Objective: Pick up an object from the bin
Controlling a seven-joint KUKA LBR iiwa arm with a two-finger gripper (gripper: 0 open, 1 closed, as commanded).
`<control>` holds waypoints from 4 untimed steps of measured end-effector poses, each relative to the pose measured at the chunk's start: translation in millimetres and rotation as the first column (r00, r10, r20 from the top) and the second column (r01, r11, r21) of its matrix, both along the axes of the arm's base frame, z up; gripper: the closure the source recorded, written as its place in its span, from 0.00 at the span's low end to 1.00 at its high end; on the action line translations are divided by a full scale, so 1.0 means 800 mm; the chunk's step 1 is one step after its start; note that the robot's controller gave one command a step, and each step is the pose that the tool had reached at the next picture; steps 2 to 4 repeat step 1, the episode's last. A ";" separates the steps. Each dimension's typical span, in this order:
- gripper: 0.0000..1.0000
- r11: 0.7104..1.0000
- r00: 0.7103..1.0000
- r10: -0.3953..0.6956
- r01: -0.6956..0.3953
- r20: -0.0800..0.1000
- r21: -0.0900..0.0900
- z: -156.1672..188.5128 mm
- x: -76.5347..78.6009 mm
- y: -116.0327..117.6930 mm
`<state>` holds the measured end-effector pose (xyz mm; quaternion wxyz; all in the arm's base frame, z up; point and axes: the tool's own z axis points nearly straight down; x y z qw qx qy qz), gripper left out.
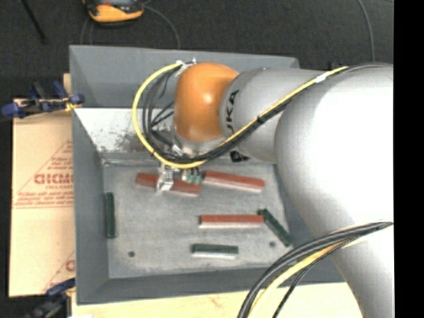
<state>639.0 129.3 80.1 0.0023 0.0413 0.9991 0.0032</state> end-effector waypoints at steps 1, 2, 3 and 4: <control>1.00 0.999 0.999 0.040 -0.040 0.005 -0.006 0.192 0.020 0.007; 1.00 0.999 0.999 0.040 -0.040 0.005 -0.006 0.192 0.020 0.007; 1.00 0.999 0.999 0.040 -0.040 0.005 -0.006 0.192 0.020 0.007; 1.00 0.999 0.999 0.040 -0.040 0.005 -0.006 0.192 0.020 0.007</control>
Offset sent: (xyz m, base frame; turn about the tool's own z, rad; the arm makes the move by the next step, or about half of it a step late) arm 0.0000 0.0000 0.0000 0.0000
